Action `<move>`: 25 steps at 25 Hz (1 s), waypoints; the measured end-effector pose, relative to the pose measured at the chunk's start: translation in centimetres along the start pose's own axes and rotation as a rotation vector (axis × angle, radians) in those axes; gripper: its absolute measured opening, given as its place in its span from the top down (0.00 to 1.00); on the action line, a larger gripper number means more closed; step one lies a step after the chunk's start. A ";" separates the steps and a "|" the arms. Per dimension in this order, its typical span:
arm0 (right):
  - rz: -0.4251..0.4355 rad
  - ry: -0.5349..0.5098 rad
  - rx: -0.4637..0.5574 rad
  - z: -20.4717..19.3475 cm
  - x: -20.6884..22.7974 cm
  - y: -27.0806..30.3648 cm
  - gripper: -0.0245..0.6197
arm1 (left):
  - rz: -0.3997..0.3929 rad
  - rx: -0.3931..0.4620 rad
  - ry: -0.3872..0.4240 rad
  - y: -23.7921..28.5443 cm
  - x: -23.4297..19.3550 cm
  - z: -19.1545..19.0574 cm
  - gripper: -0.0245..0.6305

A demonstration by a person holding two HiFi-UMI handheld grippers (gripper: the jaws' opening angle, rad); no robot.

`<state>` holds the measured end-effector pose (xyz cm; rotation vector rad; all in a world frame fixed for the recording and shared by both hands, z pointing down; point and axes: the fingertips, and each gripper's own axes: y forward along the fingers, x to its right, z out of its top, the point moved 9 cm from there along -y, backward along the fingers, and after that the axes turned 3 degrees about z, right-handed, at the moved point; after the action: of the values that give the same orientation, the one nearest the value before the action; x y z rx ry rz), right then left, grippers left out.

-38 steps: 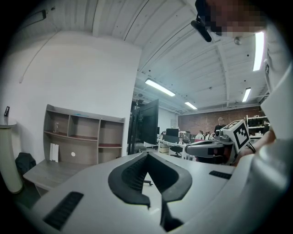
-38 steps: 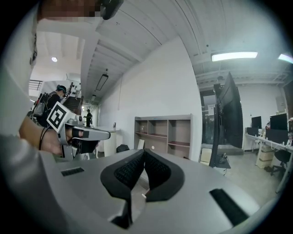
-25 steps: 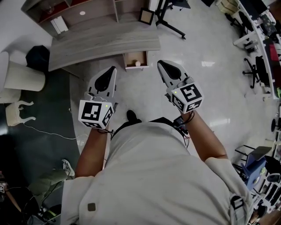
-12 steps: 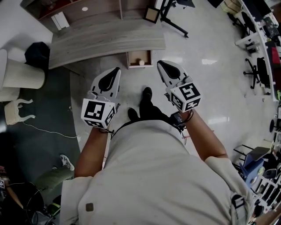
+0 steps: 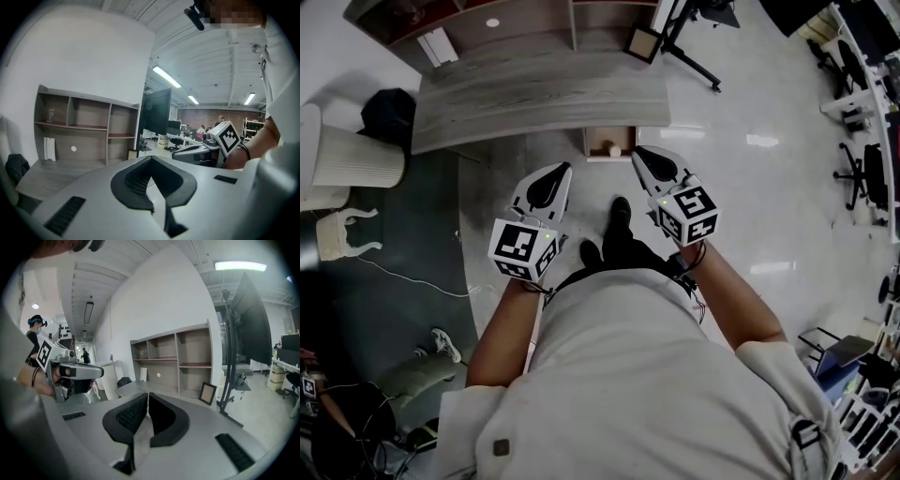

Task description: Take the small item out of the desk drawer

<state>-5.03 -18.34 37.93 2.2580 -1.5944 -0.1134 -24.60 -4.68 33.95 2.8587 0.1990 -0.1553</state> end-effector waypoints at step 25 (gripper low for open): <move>0.024 0.233 -0.410 -20.8 13.0 18.5 0.64 | 0.002 -0.296 -0.088 19.5 -5.9 -16.7 0.94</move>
<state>-11.17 -30.39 65.50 1.8625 -1.3355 -0.1499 -26.05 -19.41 55.75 2.5517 0.1838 -0.2302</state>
